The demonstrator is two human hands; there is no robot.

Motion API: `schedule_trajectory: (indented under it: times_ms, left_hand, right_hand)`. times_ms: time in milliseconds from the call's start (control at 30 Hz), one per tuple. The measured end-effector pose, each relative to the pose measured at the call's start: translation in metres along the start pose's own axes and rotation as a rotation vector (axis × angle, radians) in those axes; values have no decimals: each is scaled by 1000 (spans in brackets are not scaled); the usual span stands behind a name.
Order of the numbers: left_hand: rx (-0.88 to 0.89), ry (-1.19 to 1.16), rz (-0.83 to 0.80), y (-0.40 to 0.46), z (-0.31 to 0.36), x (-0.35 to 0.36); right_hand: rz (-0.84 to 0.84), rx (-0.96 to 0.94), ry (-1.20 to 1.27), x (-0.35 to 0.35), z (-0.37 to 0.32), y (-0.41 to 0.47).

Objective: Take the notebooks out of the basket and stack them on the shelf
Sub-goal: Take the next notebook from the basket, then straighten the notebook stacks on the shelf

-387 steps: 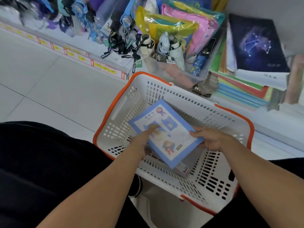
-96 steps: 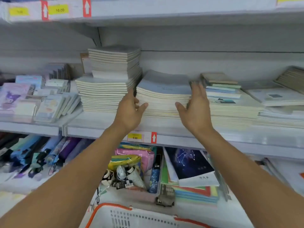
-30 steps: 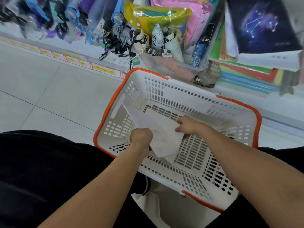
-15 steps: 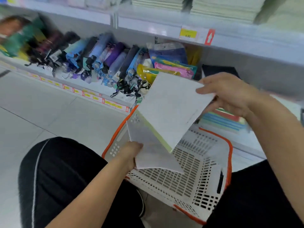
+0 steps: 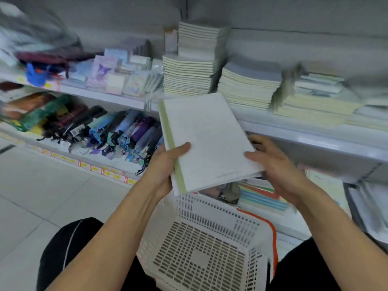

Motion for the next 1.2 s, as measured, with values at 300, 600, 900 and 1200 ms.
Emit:
schedule_trajectory:
  times_ms: [300,600,900,1200]
  left_hand:
    - [216,334,-231,53,103,105]
    - [396,359,-30,151,124,198]
    - [937,1205,41,219,96,222]
    - [849,539,103,236,68,222]
  right_hand:
    - [223,-48,423,-27,-72,51]
    - [297,26,289,-67,-131,204]
    - [229,-130,-405,-72,-93,259]
    - [113,-129,-141,-73,-76,292]
Point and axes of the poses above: each hand's wrist, its own y-axis towards the middle knuckle, its own x-axis out of the palm, z = x × y, the point moved 3 cm from there along y, towards the middle knuckle, and after that the axes turned 13 degrees about z, right-handed, at the moved point
